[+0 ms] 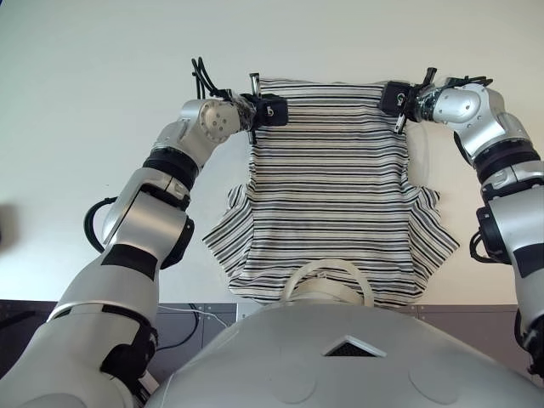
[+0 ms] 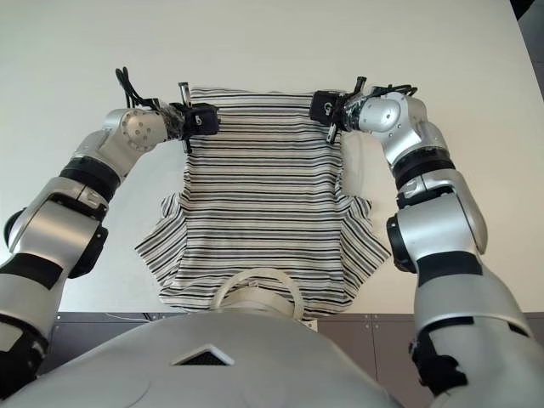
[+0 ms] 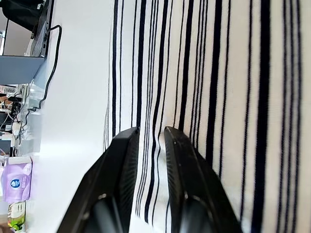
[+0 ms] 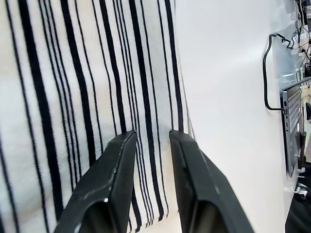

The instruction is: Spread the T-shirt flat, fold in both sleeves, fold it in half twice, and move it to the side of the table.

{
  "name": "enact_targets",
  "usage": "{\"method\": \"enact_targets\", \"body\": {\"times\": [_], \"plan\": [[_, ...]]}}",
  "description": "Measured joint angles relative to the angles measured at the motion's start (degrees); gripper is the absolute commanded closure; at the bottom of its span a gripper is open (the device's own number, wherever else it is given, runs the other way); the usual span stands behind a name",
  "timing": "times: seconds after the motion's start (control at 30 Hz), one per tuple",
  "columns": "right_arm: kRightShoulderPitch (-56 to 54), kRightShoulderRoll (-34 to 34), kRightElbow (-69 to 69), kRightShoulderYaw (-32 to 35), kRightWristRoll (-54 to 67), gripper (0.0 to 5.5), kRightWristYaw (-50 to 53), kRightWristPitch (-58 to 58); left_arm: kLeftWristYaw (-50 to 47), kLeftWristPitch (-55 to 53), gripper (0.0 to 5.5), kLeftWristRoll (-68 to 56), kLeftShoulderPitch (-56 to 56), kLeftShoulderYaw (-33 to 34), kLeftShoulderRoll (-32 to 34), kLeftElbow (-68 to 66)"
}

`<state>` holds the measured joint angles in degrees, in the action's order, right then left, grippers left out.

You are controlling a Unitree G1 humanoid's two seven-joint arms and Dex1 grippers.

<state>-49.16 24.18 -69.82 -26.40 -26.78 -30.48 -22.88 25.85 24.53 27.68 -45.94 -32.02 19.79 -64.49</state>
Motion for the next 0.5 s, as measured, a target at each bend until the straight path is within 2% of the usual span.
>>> {"method": "enact_targets", "body": {"times": [0.13, 0.27, 0.4, 0.5], "plan": [[-2.98, -4.96, -5.16, 0.0, -1.84, 4.25, 9.03, 4.15, -4.35, -1.77, 4.54, 1.84, -3.02, -0.32, -1.22, -5.95], [-5.67, -6.85, -6.61, 1.59, -2.18, 4.25, 16.67, 4.53, -6.53, -3.95, 4.54, 2.29, -4.29, 0.28, -1.4, -8.79], [-7.09, -5.67, -6.59, 4.92, -0.48, 4.25, 18.04, 2.36, -8.08, -4.41, 4.54, 2.07, -4.25, 1.64, -1.71, -9.25], [-5.73, -1.08, -2.95, 6.76, 1.52, 4.25, 13.49, -4.77, -10.42, -2.19, 4.54, 0.84, -3.62, 4.18, -1.32, -9.35]]}}
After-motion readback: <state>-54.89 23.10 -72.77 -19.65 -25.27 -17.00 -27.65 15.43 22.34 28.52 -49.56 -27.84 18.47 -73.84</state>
